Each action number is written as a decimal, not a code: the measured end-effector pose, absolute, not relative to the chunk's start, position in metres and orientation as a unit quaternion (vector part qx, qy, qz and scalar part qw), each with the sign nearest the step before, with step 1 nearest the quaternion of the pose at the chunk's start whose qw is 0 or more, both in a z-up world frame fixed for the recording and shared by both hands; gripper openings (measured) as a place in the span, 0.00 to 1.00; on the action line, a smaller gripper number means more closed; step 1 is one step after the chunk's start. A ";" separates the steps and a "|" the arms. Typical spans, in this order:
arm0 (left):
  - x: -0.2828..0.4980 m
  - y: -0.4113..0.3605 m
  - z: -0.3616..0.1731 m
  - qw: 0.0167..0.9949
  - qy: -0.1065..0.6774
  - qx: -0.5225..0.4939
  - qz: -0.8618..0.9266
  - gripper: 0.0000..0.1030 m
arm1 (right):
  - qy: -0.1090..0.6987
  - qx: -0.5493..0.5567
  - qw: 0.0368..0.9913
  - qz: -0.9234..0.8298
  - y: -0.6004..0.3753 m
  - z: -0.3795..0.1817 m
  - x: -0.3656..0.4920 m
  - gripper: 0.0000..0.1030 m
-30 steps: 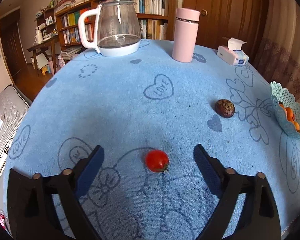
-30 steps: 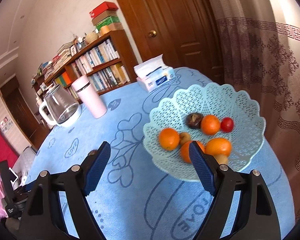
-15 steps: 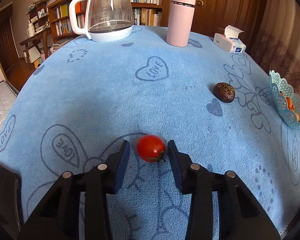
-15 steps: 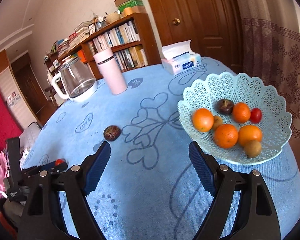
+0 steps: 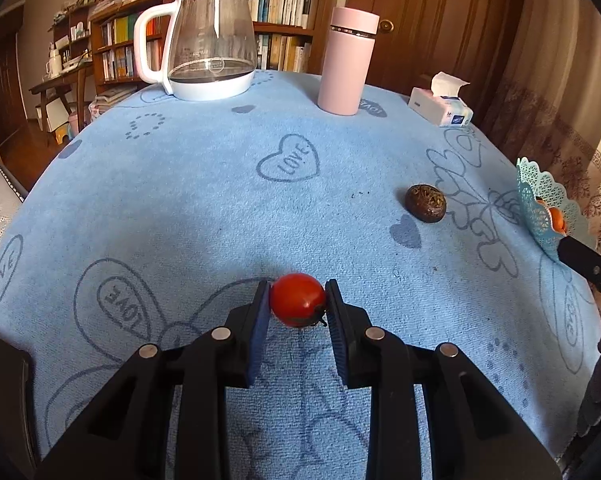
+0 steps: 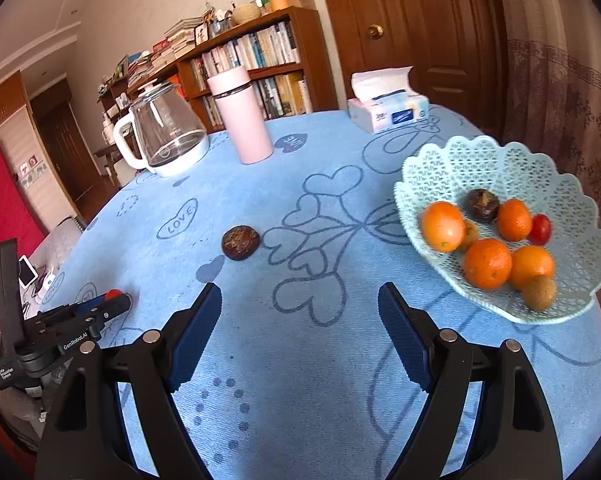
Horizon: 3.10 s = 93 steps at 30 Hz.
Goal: Organize fruits
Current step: 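Close the right gripper on the brown passion fruit while the left holds the tomato, then carry the passion fruit into the basket and open the right gripper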
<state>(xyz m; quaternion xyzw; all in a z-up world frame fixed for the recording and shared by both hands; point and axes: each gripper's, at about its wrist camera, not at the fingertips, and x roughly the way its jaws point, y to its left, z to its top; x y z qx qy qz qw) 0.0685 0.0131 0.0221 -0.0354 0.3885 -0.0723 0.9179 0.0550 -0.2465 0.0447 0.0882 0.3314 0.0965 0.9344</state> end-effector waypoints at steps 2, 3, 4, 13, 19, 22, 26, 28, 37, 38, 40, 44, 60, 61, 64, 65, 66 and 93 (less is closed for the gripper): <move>0.068 0.012 0.023 0.918 0.387 -0.034 -0.074 0.27 | 0.347 0.088 0.928 0.107 -0.241 0.043 0.066 0.79; 0.067 0.011 0.023 0.919 0.386 -0.034 -0.075 0.27 | 0.352 0.086 0.925 0.110 -0.238 0.042 0.070 0.79; 0.067 0.011 0.023 0.919 0.385 -0.034 -0.076 0.27 | 0.361 0.080 0.922 0.115 -0.233 0.041 0.078 0.80; 0.068 0.012 0.022 0.918 0.389 -0.040 -0.070 0.27 | 0.403 0.036 0.903 0.142 -0.184 0.029 0.133 0.79; 0.070 0.015 0.020 0.916 0.393 -0.046 -0.066 0.27 | 0.417 0.026 0.898 0.139 -0.164 0.020 0.157 0.79; 0.070 0.015 0.020 0.915 0.395 -0.048 -0.065 0.27 | 0.419 0.033 0.897 0.136 -0.162 0.019 0.164 0.79; 0.070 0.016 0.019 0.915 0.395 -0.049 -0.063 0.27 | 0.421 0.036 0.896 0.135 -0.157 0.017 0.170 0.79; 0.070 0.016 0.019 0.915 0.396 -0.049 -0.062 0.27 | 0.422 0.034 0.896 0.136 -0.153 0.016 0.172 0.79; 0.071 0.017 0.018 0.914 0.398 -0.050 -0.062 0.27 | 0.425 0.030 0.896 0.123 -0.151 0.008 0.176 0.74; 0.071 0.017 0.018 0.914 0.398 -0.050 -0.062 0.27 | 0.424 0.028 0.897 0.121 -0.151 0.008 0.176 0.73; 0.071 0.017 0.018 0.914 0.399 -0.051 -0.061 0.27 | 0.422 0.023 0.899 0.118 -0.151 0.008 0.176 0.71; 0.072 0.018 0.018 0.913 0.400 -0.052 -0.061 0.27 | 0.417 0.011 0.902 0.111 -0.149 0.007 0.176 0.65; 0.072 0.018 0.016 0.912 0.403 -0.054 -0.062 0.27 | 0.406 0.006 0.909 0.095 -0.153 0.009 0.169 0.43; 0.073 0.018 0.016 0.911 0.403 -0.054 -0.062 0.27 | 0.405 0.009 0.909 0.096 -0.153 0.009 0.168 0.43; 0.073 0.019 0.016 0.911 0.405 -0.055 -0.063 0.27 | 0.400 0.019 0.910 0.102 -0.156 0.013 0.161 0.43; 0.073 0.018 0.016 0.910 0.405 -0.054 -0.063 0.27 | 0.397 0.022 0.911 0.105 -0.156 0.015 0.158 0.43; 0.073 0.018 0.016 0.910 0.406 -0.054 -0.063 0.27 | 0.395 0.024 0.912 0.108 -0.157 0.017 0.156 0.43; 0.074 0.023 0.016 0.911 0.400 -0.076 -0.070 0.27 | 0.349 0.056 0.925 0.138 -0.165 0.042 0.110 0.43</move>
